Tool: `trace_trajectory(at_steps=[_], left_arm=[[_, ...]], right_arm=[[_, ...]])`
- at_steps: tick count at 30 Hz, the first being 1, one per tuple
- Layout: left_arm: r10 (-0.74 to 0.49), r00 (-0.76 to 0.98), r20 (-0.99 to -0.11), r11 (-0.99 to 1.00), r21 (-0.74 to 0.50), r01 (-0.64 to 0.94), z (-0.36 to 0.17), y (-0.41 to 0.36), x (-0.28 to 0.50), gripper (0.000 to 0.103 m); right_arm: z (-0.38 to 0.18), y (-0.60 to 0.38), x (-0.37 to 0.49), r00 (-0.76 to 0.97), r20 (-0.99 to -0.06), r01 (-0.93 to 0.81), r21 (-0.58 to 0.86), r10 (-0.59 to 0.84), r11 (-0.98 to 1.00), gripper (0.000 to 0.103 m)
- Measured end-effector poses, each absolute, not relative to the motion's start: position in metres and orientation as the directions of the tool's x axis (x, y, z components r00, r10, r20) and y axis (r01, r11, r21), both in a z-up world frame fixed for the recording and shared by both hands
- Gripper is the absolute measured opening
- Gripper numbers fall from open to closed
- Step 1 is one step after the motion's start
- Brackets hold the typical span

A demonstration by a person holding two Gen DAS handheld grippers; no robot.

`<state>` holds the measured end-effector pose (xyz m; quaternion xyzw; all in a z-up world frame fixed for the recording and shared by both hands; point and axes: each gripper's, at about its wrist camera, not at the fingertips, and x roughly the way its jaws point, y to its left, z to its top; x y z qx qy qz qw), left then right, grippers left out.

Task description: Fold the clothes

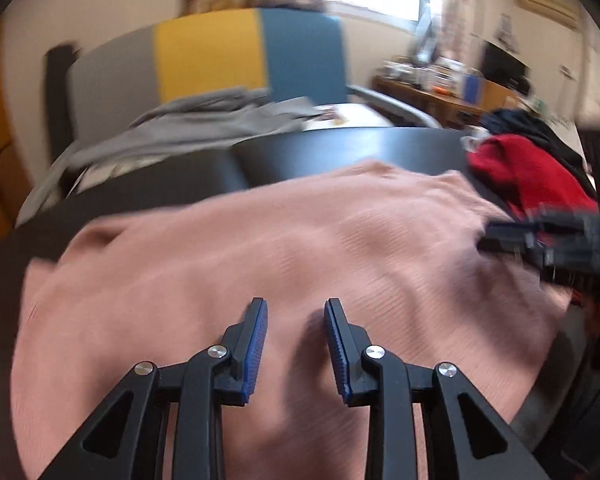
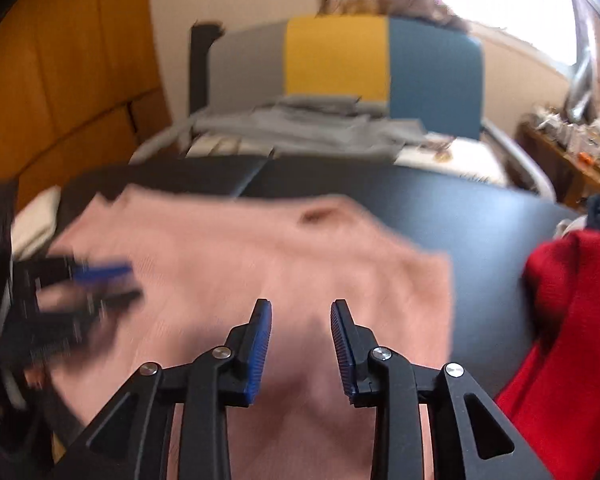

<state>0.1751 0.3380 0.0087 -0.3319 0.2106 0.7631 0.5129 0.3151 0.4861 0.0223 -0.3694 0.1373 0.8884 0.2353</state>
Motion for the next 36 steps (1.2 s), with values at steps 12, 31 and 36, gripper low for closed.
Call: trace_trajectory(at_steps=[12,31,36], left_arm=[[0.520,-0.411,-0.749,-0.604,0.018,-0.796,-0.016,0.245,0.128,0.032],[0.557,-0.452,-0.697,-0.663,-0.045,-0.747,-0.029,0.209,0.116,0.033],[0.549,-0.456,-0.701,-0.661,-0.029,-0.750,-0.024,0.211,0.122,0.033]], right_arm=[[-0.022,0.478,0.319,-0.595,-0.693,-0.608,0.058,0.406,-0.792,0.036],[0.018,0.473,0.375,-0.692,-0.644,-0.614,0.286,0.327,-0.736,0.058],[0.021,0.465,0.428,-0.685,-0.674,-0.646,0.385,0.278,-0.659,0.067]])
